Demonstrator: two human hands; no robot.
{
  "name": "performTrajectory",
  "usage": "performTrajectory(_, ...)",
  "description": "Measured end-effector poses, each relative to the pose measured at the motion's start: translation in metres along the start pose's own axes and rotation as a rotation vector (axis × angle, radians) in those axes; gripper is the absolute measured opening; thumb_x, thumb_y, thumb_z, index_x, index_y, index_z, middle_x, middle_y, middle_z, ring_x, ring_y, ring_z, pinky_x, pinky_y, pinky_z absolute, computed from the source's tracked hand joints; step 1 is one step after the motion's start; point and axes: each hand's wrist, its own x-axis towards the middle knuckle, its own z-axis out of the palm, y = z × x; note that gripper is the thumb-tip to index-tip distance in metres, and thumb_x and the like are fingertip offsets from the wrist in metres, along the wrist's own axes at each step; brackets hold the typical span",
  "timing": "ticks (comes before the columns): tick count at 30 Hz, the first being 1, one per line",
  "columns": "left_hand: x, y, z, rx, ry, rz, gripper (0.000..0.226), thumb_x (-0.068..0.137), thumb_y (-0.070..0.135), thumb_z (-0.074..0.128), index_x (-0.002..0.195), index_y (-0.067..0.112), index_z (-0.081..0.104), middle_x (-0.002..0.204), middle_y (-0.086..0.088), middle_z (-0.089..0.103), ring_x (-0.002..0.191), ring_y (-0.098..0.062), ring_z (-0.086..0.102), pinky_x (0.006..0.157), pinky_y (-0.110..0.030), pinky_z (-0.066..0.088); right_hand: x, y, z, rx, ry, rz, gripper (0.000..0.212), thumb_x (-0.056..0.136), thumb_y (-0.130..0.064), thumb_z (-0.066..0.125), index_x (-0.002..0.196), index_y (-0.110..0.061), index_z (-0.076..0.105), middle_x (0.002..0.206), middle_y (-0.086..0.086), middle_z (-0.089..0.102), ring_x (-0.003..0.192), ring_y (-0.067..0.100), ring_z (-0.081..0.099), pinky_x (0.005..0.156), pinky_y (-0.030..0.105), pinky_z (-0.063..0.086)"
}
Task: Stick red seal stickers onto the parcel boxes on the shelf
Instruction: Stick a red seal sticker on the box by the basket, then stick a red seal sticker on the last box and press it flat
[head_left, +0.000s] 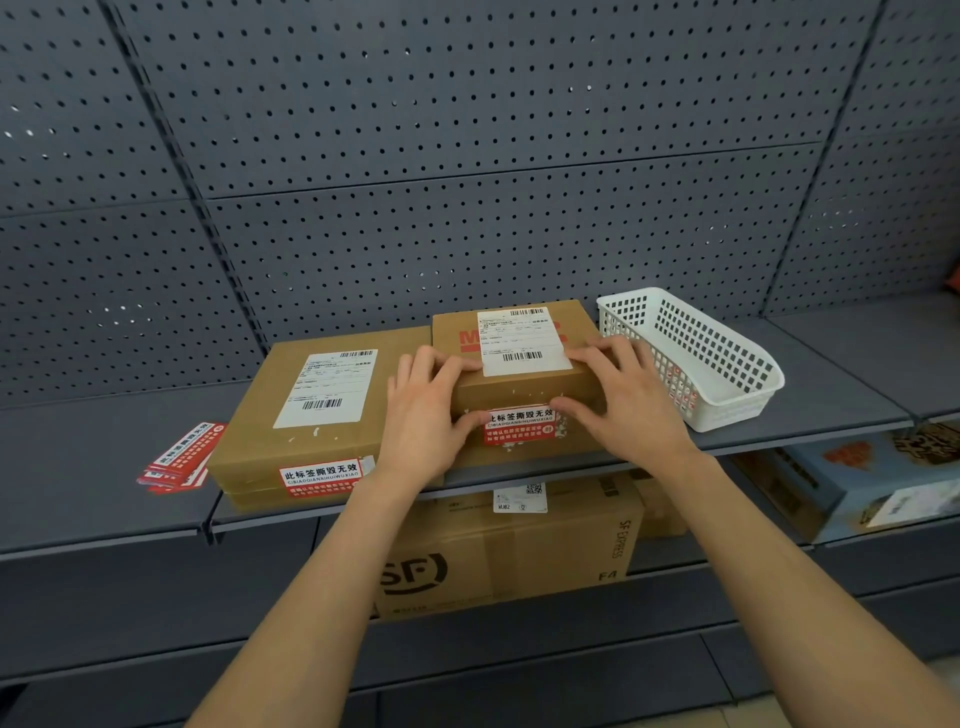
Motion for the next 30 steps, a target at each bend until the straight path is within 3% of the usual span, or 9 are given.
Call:
performTrajectory(6, 0.014, -0.004, -0.016, -0.364, 0.005, -0.164, 0.044, 0.09, 0.057, 0.079, 0.128, 0.036, 0.07, 0.122, 0.012, 0.055, 0.124, -0.014, 0.05, 0.107, -0.036, 0.044, 0.012, -0.005, -0.015, 0.213, -0.069, 0.213, 0.067, 0.096, -0.083, 0.046, 0.148, -0.04, 0.05, 0.148, -0.007, 0.042, 0.133, 0.015, 0.048, 0.101, 0.042, 0.05)
performTrajectory(9, 0.031, -0.014, -0.02, -0.199, 0.091, -0.375, 0.053, 0.101, 0.067, 0.057, 0.128, 0.024, 0.071, 0.126, 0.002, 0.065, 0.127, -0.024, 0.055, 0.112, -0.048, 0.043, 0.036, -0.007, -0.021, 0.272, 0.013, 0.439, 0.069, 0.105, -0.074, 0.034, 0.151, -0.025, 0.051, 0.151, 0.006, 0.05, 0.127, 0.026, 0.061, 0.104, 0.047, 0.052)
performTrajectory(13, 0.044, -0.016, -0.017, -0.085, -0.224, -0.534, 0.063, 0.108, 0.066, 0.041, 0.128, 0.018, 0.076, 0.12, -0.008, 0.075, 0.128, -0.037, 0.059, 0.116, -0.052, 0.04, 0.059, -0.009, -0.023, 0.228, -0.249, 0.621, 0.066, 0.113, -0.06, 0.031, 0.131, -0.007, 0.064, 0.118, 0.013, 0.069, 0.1, 0.028, 0.066, 0.084, 0.038, 0.05)
performTrajectory(16, 0.044, -0.015, -0.018, -0.209, -0.196, -0.483, 0.045, 0.109, 0.055, 0.052, 0.12, 0.02, 0.079, 0.107, -0.004, 0.08, 0.111, -0.033, 0.069, 0.106, -0.05, 0.053, 0.061, -0.007, -0.025, 0.248, -0.235, 0.569, 0.047, 0.115, -0.044, 0.042, 0.133, -0.007, 0.065, 0.114, 0.008, 0.068, 0.094, 0.024, 0.061, 0.078, 0.035, 0.046)
performTrajectory(18, 0.04, -0.011, -0.025, -0.318, -0.079, -0.456, 0.03, 0.109, 0.04, 0.06, 0.124, 0.02, 0.077, 0.107, -0.001, 0.079, 0.106, -0.025, 0.07, 0.096, -0.039, 0.055, 0.056, -0.005, -0.031, 0.455, -0.116, 0.574, 0.041, 0.112, -0.046, 0.049, 0.136, -0.017, 0.063, 0.123, -0.003, 0.065, 0.109, 0.021, 0.06, 0.08, 0.035, 0.049)
performTrajectory(21, 0.034, -0.001, -0.041, -0.533, 0.009, -0.471, 0.034, 0.113, 0.025, 0.045, 0.135, 0.025, 0.071, 0.124, 0.008, 0.073, 0.12, -0.014, 0.065, 0.103, -0.033, 0.047, 0.051, -0.01, -0.049, 1.033, 0.067, 0.637, 0.04, 0.106, -0.057, 0.047, 0.108, -0.024, 0.068, 0.107, -0.003, 0.076, 0.109, 0.021, 0.071, 0.087, 0.039, 0.057)
performTrajectory(24, 0.032, 0.001, -0.047, -0.725, -0.017, -0.62, 0.073, 0.108, 0.072, 0.025, 0.134, 0.024, 0.073, 0.138, 0.006, 0.071, 0.132, -0.015, 0.061, 0.117, -0.038, 0.039, 0.046, -0.02, -0.063, 1.225, 0.129, 0.666, 0.049, 0.11, -0.063, 0.039, 0.102, -0.024, 0.067, 0.084, -0.008, 0.074, 0.091, 0.017, 0.069, 0.087, 0.038, 0.056)
performTrajectory(27, 0.028, 0.0, -0.047, -0.622, -0.063, -0.692, 0.12, 0.072, 0.111, 0.009, 0.139, 0.034, 0.072, 0.147, 0.002, 0.069, 0.149, -0.028, 0.051, 0.13, -0.059, 0.027, 0.038, -0.022, -0.056, 1.156, 0.046, 0.625, 0.048, 0.103, -0.077, 0.038, 0.111, -0.039, 0.067, 0.112, -0.012, 0.074, 0.11, 0.013, 0.068, 0.105, 0.046, 0.054)
performTrajectory(30, 0.02, 0.007, -0.049, -0.56, -0.083, -0.688, 0.078, 0.088, 0.099, 0.02, 0.104, 0.042, 0.07, 0.133, 0.0, 0.065, 0.146, -0.034, 0.046, 0.129, -0.062, 0.023, 0.029, -0.016, -0.046, 1.03, 0.001, 0.613, 0.065, 0.083, -0.092, 0.043, 0.121, -0.043, 0.061, 0.13, -0.008, 0.068, 0.124, 0.018, 0.063, 0.113, 0.059, 0.049)
